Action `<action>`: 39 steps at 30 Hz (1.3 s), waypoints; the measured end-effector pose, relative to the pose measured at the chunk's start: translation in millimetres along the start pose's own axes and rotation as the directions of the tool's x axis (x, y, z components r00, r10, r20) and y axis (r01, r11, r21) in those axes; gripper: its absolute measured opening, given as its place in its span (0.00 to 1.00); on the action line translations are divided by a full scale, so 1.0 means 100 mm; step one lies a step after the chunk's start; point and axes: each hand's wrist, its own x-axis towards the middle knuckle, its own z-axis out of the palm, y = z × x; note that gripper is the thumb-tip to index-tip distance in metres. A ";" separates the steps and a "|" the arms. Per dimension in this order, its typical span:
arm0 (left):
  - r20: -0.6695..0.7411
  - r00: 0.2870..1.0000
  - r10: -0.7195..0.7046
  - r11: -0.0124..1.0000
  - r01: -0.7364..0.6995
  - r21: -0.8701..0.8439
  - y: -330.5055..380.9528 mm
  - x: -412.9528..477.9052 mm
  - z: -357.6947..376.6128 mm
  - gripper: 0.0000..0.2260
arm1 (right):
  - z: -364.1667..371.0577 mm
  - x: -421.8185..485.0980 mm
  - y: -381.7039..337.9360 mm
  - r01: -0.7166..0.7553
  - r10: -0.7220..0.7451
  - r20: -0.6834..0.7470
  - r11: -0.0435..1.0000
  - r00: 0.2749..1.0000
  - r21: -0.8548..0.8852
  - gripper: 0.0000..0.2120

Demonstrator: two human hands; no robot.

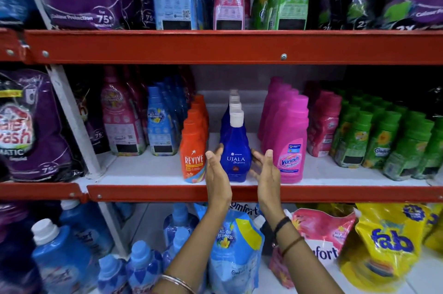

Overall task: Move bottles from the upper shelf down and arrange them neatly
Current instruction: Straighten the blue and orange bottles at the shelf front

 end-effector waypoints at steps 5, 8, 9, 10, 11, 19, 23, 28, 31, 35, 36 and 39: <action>0.022 1.000 -0.003 1.000 0.003 0.031 0.02 -0.01 -0.03 0.43 | 0.01 0.00 -0.04 0.000 0.000 -0.033 1.000 0.999 0.011 0.29; 0.033 0.998 0.060 0.996 -0.062 0.071 0.06 -0.06 -0.05 0.38 | 0.04 -0.06 -0.04 0.047 -0.051 -0.077 0.997 0.996 -0.055 0.23; 0.036 0.994 0.107 0.990 -0.110 0.089 0.09 -0.09 -0.06 0.36 | 0.06 -0.11 -0.03 0.089 -0.098 -0.107 0.992 0.989 -0.085 0.22; 0.037 0.985 0.167 0.980 -0.170 0.103 0.14 -0.12 -0.07 0.33 | 0.10 -0.17 -0.03 0.142 -0.154 -0.134 0.986 0.979 -0.093 0.22; 0.035 0.972 0.233 0.965 -0.236 0.113 0.19 -0.15 -0.09 0.31 | 0.14 -0.24 -0.03 0.201 -0.213 -0.149 0.975 0.966 -0.090 0.22; -0.190 0.933 0.305 0.952 -0.292 0.093 0.42 0.03 -0.59 0.27 | 0.77 -0.48 0.10 0.208 -0.190 0.168 0.974 0.967 -0.093 0.25; -0.148 0.979 0.139 0.987 -0.125 0.098 0.36 0.19 -0.79 0.31 | 0.99 -0.40 0.15 0.107 -0.080 0.197 0.986 0.977 -0.130 0.21; -0.069 0.992 0.108 0.991 -0.102 0.085 0.28 0.19 -0.86 0.33 | 1.07 -0.27 0.25 0.023 -0.011 0.152 0.997 0.988 -0.080 0.31; -0.050 0.993 0.109 0.990 -0.104 0.092 0.30 0.21 -0.89 0.29 | 1.06 -0.23 0.31 0.010 -0.001 0.163 0.998 0.987 -0.056 0.38; -0.022 0.996 0.082 0.994 -0.080 0.072 0.34 0.24 -0.92 0.26 | 1.07 -0.19 0.33 -0.022 0.025 0.157 0.999 0.987 -0.025 0.39; -0.018 0.997 0.077 0.994 -0.076 0.074 0.34 0.24 -0.92 0.27 | 1.07 -0.19 0.34 -0.035 0.039 0.149 0.999 0.988 -0.026 0.39; -0.007 0.997 0.079 0.995 -0.079 0.067 0.33 0.24 -0.93 0.28 | 1.08 -0.19 0.32 -0.029 0.034 0.140 0.999 0.990 -0.037 0.36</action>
